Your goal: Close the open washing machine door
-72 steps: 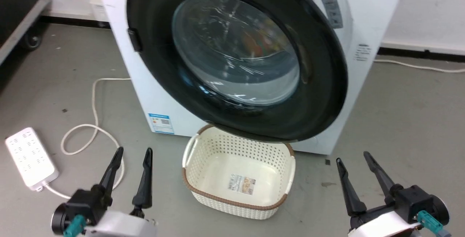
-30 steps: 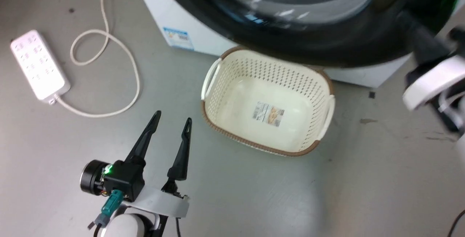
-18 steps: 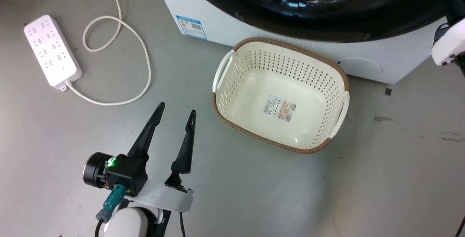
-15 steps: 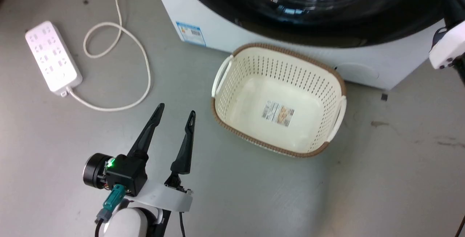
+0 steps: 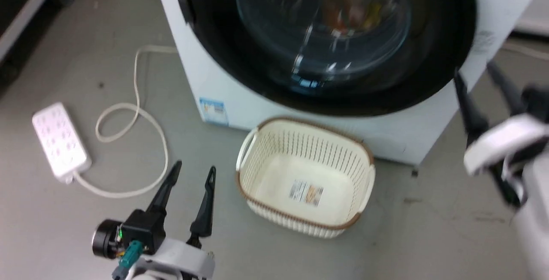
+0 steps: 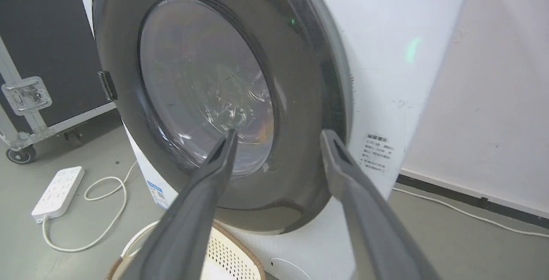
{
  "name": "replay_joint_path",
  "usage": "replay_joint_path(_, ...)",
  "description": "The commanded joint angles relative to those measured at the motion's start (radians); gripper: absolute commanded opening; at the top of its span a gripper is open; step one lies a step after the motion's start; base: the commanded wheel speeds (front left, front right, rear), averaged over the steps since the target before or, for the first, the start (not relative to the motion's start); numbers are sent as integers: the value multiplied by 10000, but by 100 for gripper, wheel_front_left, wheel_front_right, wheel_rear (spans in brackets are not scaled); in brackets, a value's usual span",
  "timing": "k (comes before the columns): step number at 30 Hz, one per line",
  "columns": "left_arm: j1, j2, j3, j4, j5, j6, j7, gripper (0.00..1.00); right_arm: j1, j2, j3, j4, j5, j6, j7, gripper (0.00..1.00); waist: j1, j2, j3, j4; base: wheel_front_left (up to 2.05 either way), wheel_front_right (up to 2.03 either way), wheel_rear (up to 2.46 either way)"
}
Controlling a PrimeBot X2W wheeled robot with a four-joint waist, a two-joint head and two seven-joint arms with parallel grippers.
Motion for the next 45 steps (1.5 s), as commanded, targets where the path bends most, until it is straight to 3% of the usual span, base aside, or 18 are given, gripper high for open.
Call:
replay_joint_path(1,198,62,52,131,-54,-30,-53,100,738,217,-333,-374,-147,-7,-39,100,3,-1,-851,-390,0,0,0)
replay_joint_path(9,545,69,254,545,-181,-30,-53,100,3662,1300,-1367,-2745,-1483,-7,-40,100,3,-1,-1591,-827,0,0,0)
replay_joint_path(10,606,103,183,699,-101,-30,-53,100,4545,1891,-1873,-3317,-1904,-7,-41,100,3,-1,-1689,-892,0,0,0)
replay_joint_path(17,633,87,96,952,6,-31,-53,100,6053,2748,-2633,-4283,-2952,-7,-41,100,3,-1,-1837,-896,0,0,0)
replay_joint_path(24,774,-6,151,1030,-31,-31,-53,100,6833,2877,-2872,-4472,-2944,-7,-41,100,3,-1,-1904,-878,0,0,0)
replay_joint_path(45,591,35,-51,1507,-73,-31,-53,100,6806,2882,-2487,-4383,-2819,-7,-41,100,3,-1,-1650,-992,0,0,0)
